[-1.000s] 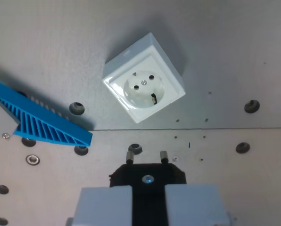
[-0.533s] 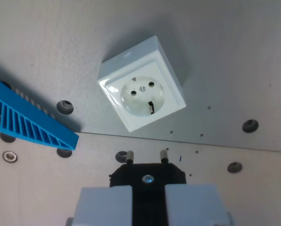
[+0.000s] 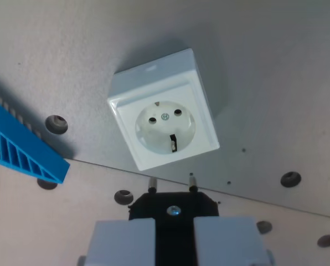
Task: Move above the white socket
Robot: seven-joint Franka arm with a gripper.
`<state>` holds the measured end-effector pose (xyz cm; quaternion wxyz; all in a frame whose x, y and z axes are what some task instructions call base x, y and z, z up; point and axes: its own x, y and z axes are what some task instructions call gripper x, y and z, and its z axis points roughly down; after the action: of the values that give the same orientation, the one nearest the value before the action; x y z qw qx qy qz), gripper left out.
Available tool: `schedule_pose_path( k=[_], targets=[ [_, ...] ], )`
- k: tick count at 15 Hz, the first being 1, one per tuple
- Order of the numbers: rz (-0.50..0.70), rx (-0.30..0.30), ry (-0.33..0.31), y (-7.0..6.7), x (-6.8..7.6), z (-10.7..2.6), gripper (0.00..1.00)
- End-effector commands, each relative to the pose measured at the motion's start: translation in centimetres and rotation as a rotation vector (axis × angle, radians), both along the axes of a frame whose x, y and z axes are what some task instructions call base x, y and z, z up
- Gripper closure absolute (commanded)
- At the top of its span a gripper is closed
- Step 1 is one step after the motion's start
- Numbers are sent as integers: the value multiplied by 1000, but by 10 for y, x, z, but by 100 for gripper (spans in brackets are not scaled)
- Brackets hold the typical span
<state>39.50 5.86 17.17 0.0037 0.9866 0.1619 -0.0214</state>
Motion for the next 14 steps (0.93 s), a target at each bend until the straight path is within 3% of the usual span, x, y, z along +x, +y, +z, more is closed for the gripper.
schedule_pose_path(
  k=[1,14],
  targets=[
    [227,-25,-101,-1,-5,-15,100],
    [314,-40,-107,-2,-12,-50,100]
  ],
)
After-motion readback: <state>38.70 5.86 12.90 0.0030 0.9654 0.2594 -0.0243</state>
